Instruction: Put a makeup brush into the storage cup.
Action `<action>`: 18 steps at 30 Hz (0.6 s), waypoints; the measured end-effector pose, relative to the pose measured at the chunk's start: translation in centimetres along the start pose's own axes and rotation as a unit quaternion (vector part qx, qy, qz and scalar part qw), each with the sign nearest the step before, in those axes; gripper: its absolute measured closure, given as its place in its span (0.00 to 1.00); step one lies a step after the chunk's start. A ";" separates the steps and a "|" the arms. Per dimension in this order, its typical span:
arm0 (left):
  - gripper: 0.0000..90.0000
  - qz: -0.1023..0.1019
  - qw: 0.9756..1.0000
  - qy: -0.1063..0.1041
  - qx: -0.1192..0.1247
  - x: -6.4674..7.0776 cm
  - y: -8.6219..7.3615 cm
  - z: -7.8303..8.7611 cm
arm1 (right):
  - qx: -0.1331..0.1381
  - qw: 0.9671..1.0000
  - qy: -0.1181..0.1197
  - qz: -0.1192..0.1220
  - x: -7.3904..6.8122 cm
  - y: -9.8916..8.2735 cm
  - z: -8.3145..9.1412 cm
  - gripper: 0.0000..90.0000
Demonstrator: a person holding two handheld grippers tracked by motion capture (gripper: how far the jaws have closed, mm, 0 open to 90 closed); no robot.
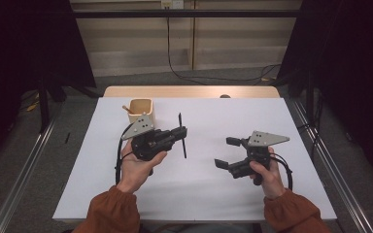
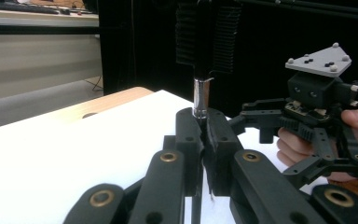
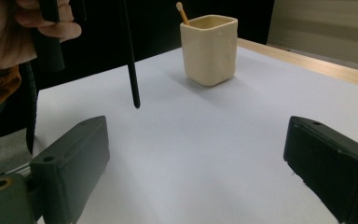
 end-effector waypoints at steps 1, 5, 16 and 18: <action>0.95 0.000 1.000 0.000 -0.001 0.0 0.0 0.1 | -0.006 1.000 0.003 0.003 0.0 -0.2 0.2 0.08; 0.95 -0.003 1.000 0.006 -0.005 -0.4 -0.2 0.5 | -0.005 1.000 -0.008 -0.003 0.2 -0.6 1.0 0.07; 0.95 0.000 1.000 0.025 -0.002 -2.0 0.2 2.1 | -0.002 1.000 -0.021 -0.017 0.7 -1.5 2.8 0.04; 0.95 0.000 1.000 0.029 -0.002 -2.3 0.3 2.3 | -0.003 1.000 -0.024 -0.019 0.7 -1.8 3.2 0.04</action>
Point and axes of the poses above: each handheld gripper's, and its own axes: z roughly backward along the jaws, y roughly out of its top, x roughly to its right, the point moved 8 cm from there along -z, roughly forward along the jaws, and after that the axes turned 3 degrees about -x, right-handed, at the moved point
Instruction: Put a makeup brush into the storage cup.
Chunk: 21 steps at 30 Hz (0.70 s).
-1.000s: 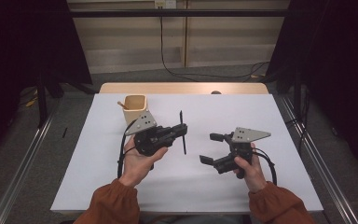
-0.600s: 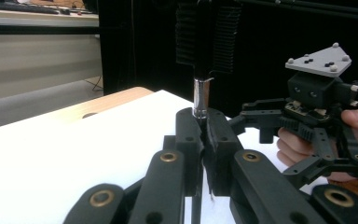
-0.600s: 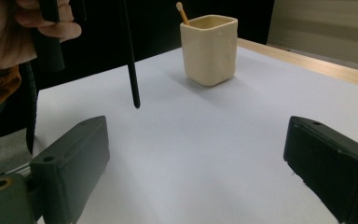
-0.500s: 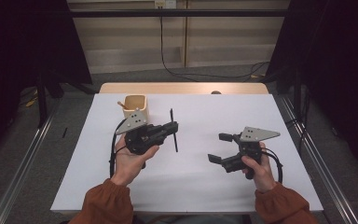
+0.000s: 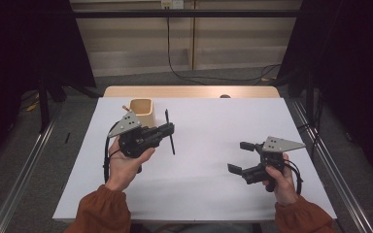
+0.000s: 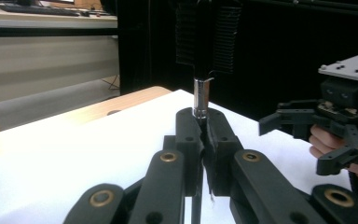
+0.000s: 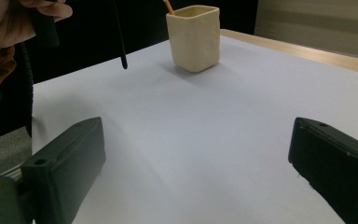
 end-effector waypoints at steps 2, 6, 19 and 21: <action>0.95 -0.003 1.000 0.008 0.002 -0.3 0.1 0.2 | -0.002 1.000 -0.007 0.000 0.2 -0.2 0.3 0.04; 0.95 -0.003 1.000 0.016 0.006 -1.0 0.5 0.8 | -0.004 1.000 -0.018 -0.003 0.3 -0.7 0.9 0.05; 0.95 0.002 0.999 0.039 0.005 -3.5 1.4 2.3 | -0.006 0.999 -0.030 -0.016 0.3 -1.6 2.0 0.04; 0.95 0.004 0.999 0.043 0.004 -3.9 1.5 2.5 | -0.009 0.999 -0.034 -0.016 0.3 -2.0 2.2 0.04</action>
Point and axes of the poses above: each handheld gripper's, and its own axes: z roughly backward along the jaws, y roughly out of its top, x roughly to its right, the point moved 8 cm from there along -z, roughly forward along the jaws, and after that the axes turned 3 degrees about -x, right-handed, at the moved point
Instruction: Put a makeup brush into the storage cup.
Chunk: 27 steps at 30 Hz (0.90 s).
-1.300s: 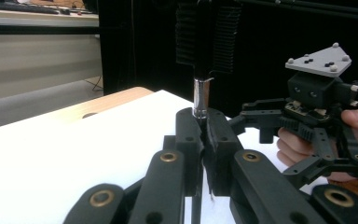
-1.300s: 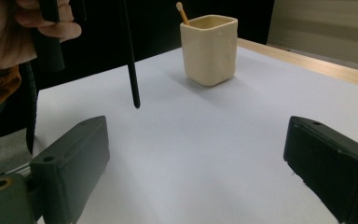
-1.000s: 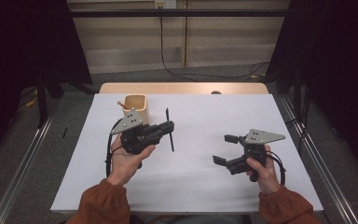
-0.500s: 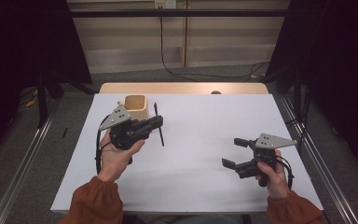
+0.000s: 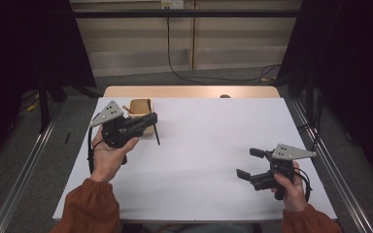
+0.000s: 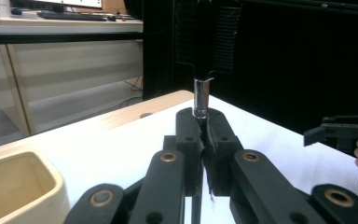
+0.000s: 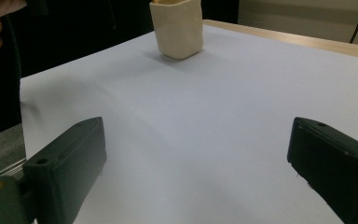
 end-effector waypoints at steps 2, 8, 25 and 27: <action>0.95 0.003 1.000 0.002 0.002 -0.3 0.0 0.0 | 0.002 1.000 -0.002 -0.002 0.0 -0.2 0.2 0.04; 0.95 0.006 1.000 0.004 0.003 -0.6 0.1 0.2 | 0.004 1.000 -0.004 -0.002 0.0 -0.8 0.3 0.04; 0.95 0.010 1.000 0.025 0.007 -2.5 1.6 0.9 | 0.010 1.000 0.005 0.002 -0.3 -0.7 0.4 0.02; 0.95 0.010 1.000 0.028 0.007 -2.8 1.9 0.9 | 0.011 1.000 0.003 0.000 -0.2 -0.7 0.4 0.02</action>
Point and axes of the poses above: each handheld gripper's, and its own axes: z roughly backward along the jaws, y roughly out of its top, x roughly to its right, the point moved 8 cm from there along -z, roughly forward along the jaws, and after that the axes turned 3 degrees about -x, right-handed, at the moved point
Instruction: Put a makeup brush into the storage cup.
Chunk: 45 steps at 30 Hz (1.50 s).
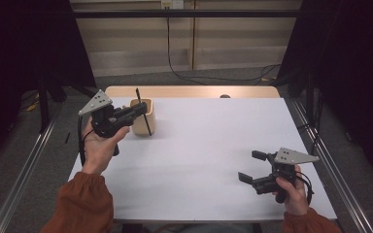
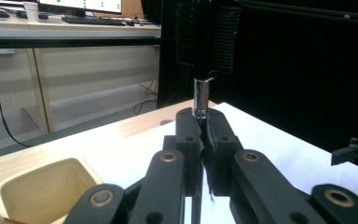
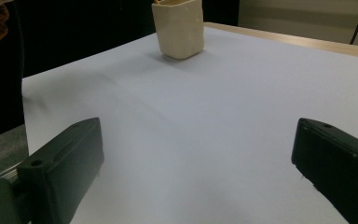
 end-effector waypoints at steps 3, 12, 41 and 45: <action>0.95 -0.002 1.000 0.004 0.004 -0.5 0.5 0.0 | 0.002 1.000 0.001 0.000 0.0 0.0 0.0 0.01; 0.95 0.005 1.000 0.023 0.003 -2.1 1.1 -0.6 | 0.001 1.000 0.000 -0.003 0.1 0.0 0.1 0.01; 0.95 -0.001 0.998 0.054 0.007 -5.1 2.0 -2.5 | -0.002 1.000 0.000 -0.006 0.1 -0.1 -0.1 0.01; 0.95 0.005 0.998 0.060 0.001 -5.6 2.0 -2.9 | -0.002 1.000 0.001 -0.007 0.1 -0.1 0.0 0.01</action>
Point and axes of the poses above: each handheld gripper's, and its own axes: z roughly backward along the jaws, y roughly out of its top, x roughly to its right, the point moved 8 cm from there along -z, roughly forward along the jaws, and after that the axes turned 3 degrees about -x, right-handed, at the moved point
